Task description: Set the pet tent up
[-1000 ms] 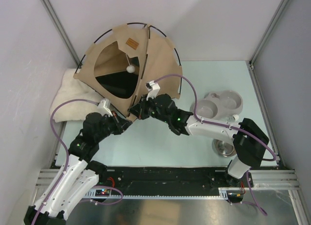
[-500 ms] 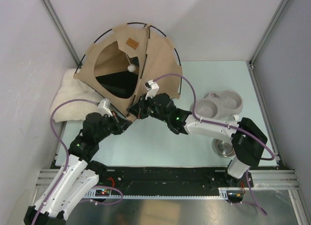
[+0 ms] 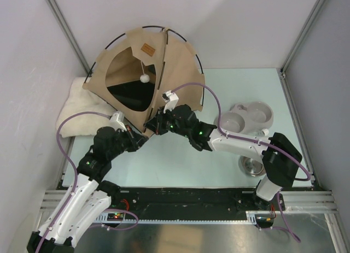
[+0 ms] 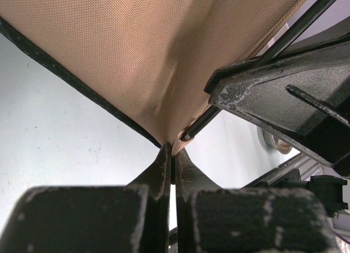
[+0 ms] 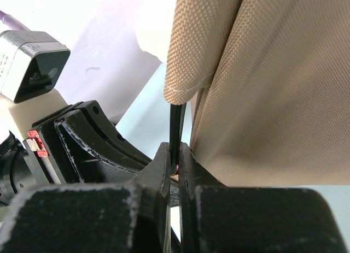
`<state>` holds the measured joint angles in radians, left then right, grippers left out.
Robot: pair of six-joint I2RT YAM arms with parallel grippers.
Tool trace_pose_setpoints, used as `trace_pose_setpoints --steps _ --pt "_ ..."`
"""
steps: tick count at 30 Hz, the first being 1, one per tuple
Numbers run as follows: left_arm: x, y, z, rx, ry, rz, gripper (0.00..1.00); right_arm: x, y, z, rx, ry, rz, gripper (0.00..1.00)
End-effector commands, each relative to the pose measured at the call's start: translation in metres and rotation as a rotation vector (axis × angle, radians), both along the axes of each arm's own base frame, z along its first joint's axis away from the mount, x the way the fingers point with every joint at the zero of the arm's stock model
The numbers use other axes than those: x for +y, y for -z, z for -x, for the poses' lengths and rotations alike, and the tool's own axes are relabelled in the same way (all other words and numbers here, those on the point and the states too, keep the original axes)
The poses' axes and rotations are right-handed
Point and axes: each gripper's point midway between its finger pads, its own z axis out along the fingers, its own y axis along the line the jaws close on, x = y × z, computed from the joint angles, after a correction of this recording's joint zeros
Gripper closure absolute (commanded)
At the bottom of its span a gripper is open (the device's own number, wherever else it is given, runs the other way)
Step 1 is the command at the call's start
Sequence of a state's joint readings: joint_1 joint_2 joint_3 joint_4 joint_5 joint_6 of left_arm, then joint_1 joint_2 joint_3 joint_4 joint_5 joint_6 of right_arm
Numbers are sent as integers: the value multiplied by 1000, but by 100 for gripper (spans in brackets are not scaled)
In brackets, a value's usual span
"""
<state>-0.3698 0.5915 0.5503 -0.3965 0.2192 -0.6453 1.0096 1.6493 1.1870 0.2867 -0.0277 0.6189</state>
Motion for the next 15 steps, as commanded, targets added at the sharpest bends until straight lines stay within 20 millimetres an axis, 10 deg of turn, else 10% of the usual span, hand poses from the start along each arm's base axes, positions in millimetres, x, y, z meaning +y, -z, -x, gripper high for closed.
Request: trace_pose_setpoints --steps 1,15 --pt "0 17 18 87 49 -41 100 -23 -43 -39 -140 157 -53 100" --pt "5 6 14 31 56 -91 100 -14 -21 -26 -230 127 53 100"
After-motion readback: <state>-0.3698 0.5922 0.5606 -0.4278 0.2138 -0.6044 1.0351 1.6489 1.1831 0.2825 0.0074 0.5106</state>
